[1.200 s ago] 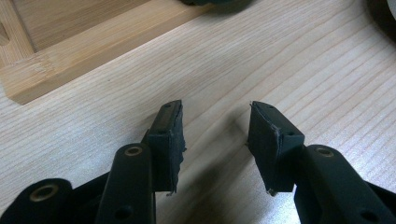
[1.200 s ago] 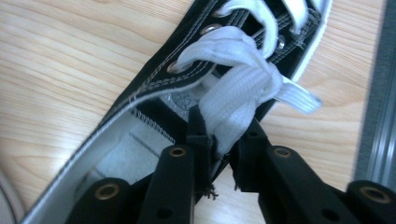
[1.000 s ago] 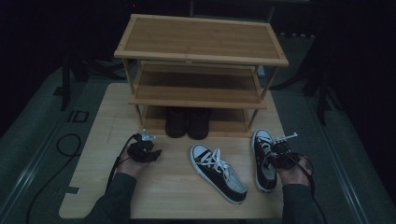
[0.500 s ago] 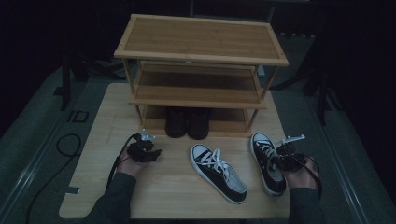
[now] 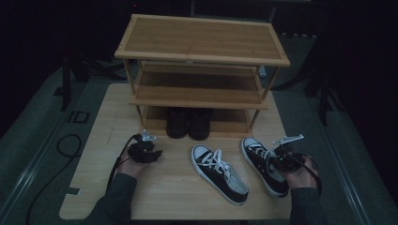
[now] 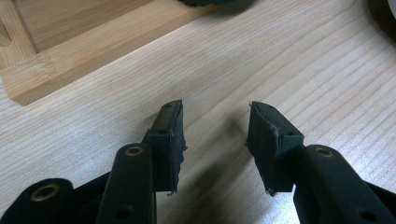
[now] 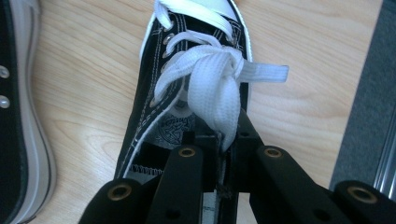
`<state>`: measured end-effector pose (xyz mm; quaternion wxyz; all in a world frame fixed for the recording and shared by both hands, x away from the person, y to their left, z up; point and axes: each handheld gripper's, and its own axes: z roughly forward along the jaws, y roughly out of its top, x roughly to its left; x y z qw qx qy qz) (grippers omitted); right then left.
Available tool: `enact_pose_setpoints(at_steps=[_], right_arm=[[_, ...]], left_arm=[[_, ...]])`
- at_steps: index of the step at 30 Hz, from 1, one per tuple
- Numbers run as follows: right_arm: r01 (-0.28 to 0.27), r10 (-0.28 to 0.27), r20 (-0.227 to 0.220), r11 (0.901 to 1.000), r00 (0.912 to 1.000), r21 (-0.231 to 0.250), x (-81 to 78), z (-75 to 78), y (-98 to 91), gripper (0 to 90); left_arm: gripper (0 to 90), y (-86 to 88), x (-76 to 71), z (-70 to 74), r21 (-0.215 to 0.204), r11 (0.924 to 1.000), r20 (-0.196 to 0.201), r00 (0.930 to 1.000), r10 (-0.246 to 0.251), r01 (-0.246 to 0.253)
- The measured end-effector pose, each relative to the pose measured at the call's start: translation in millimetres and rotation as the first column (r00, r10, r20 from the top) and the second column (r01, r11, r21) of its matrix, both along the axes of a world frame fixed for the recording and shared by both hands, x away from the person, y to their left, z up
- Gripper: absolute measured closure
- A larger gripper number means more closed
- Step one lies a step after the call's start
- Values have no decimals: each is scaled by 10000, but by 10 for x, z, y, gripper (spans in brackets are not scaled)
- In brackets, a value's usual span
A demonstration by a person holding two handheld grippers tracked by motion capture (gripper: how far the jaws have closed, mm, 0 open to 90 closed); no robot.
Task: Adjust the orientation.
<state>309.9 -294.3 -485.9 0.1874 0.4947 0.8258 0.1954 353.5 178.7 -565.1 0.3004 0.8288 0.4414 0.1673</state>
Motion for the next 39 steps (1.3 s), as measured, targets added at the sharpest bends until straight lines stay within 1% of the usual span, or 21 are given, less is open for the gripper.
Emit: enact_pose_setpoints(at_steps=[4, 8, 10, 12, 13, 15, 17, 18, 21, 23, 26, 29, 31, 33, 35, 38, 39], right_arm=[[-468, 466, 285, 9989, 9985, 61, 13, 15, 64, 852], [-896, 889, 323, 9958, 9955, 201, 52, 18, 118, 852], [-1244, 1236, 373, 9920, 9916, 217, 80, 5, 154, 852], [-1533, 1520, 395, 9876, 9876, 339, 110, -15, 195, 851], [-1613, 1598, 385, 9862, 9864, 381, 119, -21, 208, 852], [-1926, 1907, 441, 9802, 9807, 454, 141, -34, 244, 852], [-2092, 2069, 466, 9765, 9772, 520, 153, -37, 274, 852], [-2231, 2200, 569, 9733, 9738, 543, 159, -40, 293, 852], [-2478, 2433, 684, 9664, 9675, 685, 183, -44, 331, 852], [-2598, 2531, 843, 9622, 9638, 819, 181, -30, 333, 852], [-2682, 2595, 985, 9592, 9607, 894, 184, -21, 338, 852], [-2802, 2706, 1142, 9567, 9559, 785, 176, -19, 349, 852], [-2873, 2763, 1214, 9541, 9534, 845, 173, -20, 349, 852], [-2955, 2818, 1306, 9499, 9506, 1016, 169, -10, 350, 852], [-3117, 2947, 1456, 9435, 9444, 1123, 168, 5, 357, 852], [-3491, 3279, 1715, 9303, 9290, 1125, 173, 9, 403, 852], [-3568, 3348, 1753, 9272, 9259, 1140, 179, 4, 412, 852]], left_arm=[[563, -1, 0, -1, 5, 10000, 12, 10000, 17, -17], [563, 0, 0, -1, 5, 10000, 10, 10000, 13, -13], [563, 1, 1, -1, -2, 10000, 9, 10000, 11, -11], [563, 0, 0, -1, 6, 10000, 16, 10000, 7, -7], [562, 1, 0, -1, 5, 10000, 13, 10000, 8, -8], [562, 1, 0, -1, -6, 10000, 14, 10000, 10, -10], [562, 1, 0, -1, 2, 10000, 20, 10000, 14, -14], [563, 0, 0, -2, -2, 10000, 22, 10000, 22, -22], [562, 0, -1, -2, -1, 10000, 25, 10000, 23, -23], [562, -1, -1, -3, -7, 10000, 32, 10000, 33, -33], [561, 0, 1, -3, -1, 10000, 38, 10000, 33, -33], [561, -1, 1, -3, -11, 10000, 38, 10000, 36, -36], [561, 0, 0, -4, -10, 10000, 46, 10000, 37, -37], [561, 0, 1, -4, -13, 10000, 45, 10000, 34, -34], [561, 0, 1, -4, -10, 10000, 46, 10000, 42, -42], [561, 0, 0, -4, -15, 10000, 51, 10000, 42, -42], [561, 0, 0, -4, -13, 10000, 51, 10000, 42, -42]])
